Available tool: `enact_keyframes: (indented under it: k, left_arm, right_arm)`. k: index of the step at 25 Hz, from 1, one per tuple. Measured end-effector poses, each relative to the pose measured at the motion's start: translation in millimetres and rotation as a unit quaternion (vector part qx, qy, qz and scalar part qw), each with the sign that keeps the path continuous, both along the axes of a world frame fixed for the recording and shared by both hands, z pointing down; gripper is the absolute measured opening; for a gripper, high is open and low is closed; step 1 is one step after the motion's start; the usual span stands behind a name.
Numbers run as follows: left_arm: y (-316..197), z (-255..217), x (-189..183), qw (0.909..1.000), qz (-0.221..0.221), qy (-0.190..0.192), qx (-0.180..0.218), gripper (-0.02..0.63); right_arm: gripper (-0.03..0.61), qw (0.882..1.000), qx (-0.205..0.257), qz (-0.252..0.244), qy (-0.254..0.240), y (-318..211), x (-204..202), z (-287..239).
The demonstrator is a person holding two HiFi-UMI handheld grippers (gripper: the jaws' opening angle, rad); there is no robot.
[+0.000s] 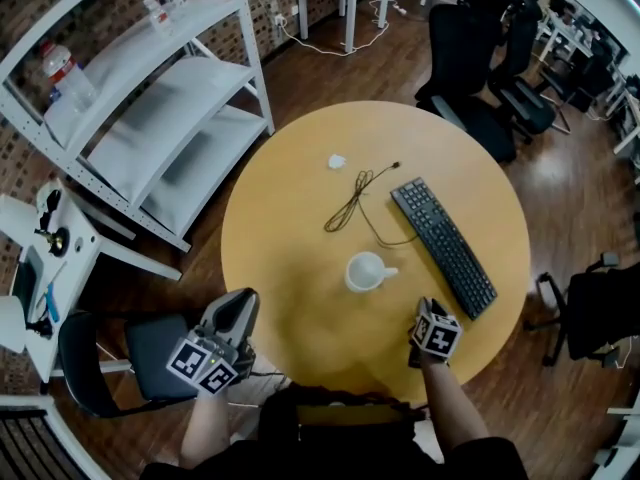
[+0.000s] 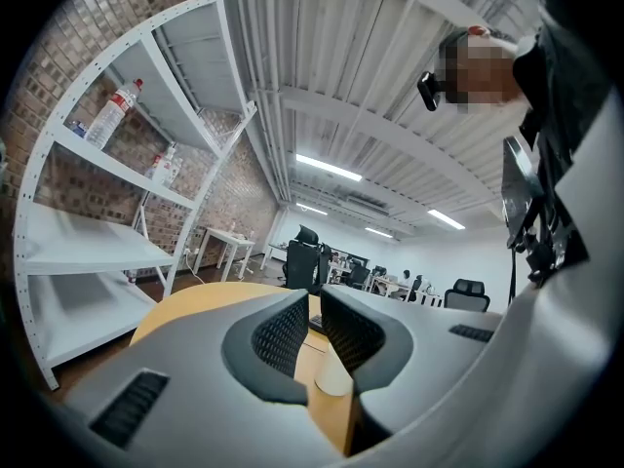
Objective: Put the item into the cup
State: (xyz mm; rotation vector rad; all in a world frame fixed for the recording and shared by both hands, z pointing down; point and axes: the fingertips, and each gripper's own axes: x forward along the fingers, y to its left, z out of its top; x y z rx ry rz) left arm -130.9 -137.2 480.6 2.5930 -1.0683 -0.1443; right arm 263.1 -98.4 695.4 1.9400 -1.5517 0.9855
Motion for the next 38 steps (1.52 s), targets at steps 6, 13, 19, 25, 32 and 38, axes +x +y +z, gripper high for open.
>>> enact_keyframes:
  k: [6, 13, 19, 25, 32, 38]
  left_arm:
    - [0, -10, 2, 0.9998, 0.009, 0.004, 0.015, 0.037]
    - [14, -14, -16, 0.9997, -0.011, 0.007, 0.023, 0.037]
    - [26, -13, -53, 0.998, -0.06, 0.003, 0.022, 0.037]
    - [39, -11, -79, 0.995, -0.098, -0.006, 0.02, 0.037]
    - [45, -13, -96, 0.9923, -0.121, -0.015, 0.022, 0.037]
    - [40, -10, -85, 0.995, -0.098, -0.008, 0.019, 0.037]
  right_arm:
    - [0.098, 0.991, 0.123, -0.045, 0.005, -39, -19, -76]
    - [0.098, 0.967, 0.206, -0.148, 0.028, -81, -86, -143]
    - [0.098, 0.94, 0.25, -0.225, 0.053, -104, -139, -161]
    - [0.098, 0.934, 0.255, -0.243, 0.056, -110, -159, -151]
    - [0.168, 0.933, 0.26, -0.243, 0.05, -109, -165, -139]
    - [0.17, 0.937, 0.269, -0.22, 0.026, -102, -151, -142]
